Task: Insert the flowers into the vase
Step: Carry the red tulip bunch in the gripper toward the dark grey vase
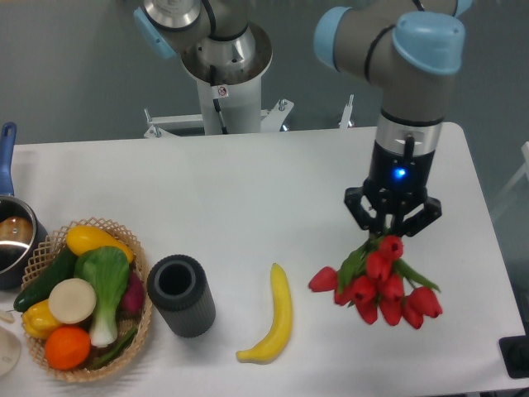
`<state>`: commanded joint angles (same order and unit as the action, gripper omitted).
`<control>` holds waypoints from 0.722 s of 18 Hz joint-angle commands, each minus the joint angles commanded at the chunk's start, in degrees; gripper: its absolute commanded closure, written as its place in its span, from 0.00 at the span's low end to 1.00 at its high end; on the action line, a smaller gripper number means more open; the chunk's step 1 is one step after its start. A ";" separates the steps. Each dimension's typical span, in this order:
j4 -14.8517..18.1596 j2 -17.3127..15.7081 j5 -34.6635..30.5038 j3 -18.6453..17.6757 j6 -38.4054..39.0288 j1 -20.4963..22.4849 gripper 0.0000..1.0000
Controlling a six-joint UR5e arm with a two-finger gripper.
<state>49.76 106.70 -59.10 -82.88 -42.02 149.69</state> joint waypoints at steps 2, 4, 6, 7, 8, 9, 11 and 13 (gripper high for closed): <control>-0.54 0.09 5.02 0.26 0.71 -1.50 1.00; -0.63 0.52 14.13 1.05 0.80 -1.95 1.00; -1.59 1.05 20.75 1.93 0.97 -1.86 1.00; -2.99 1.14 21.91 2.02 2.28 -2.21 1.00; -4.65 1.23 22.70 2.02 3.08 -3.69 1.00; -6.32 1.23 23.76 2.02 3.61 -4.66 1.00; -9.23 1.93 28.05 1.94 5.02 -5.72 0.98; -9.68 2.37 31.92 1.94 5.02 -6.77 0.97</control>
<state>40.08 109.07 -27.18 -80.95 -37.00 142.92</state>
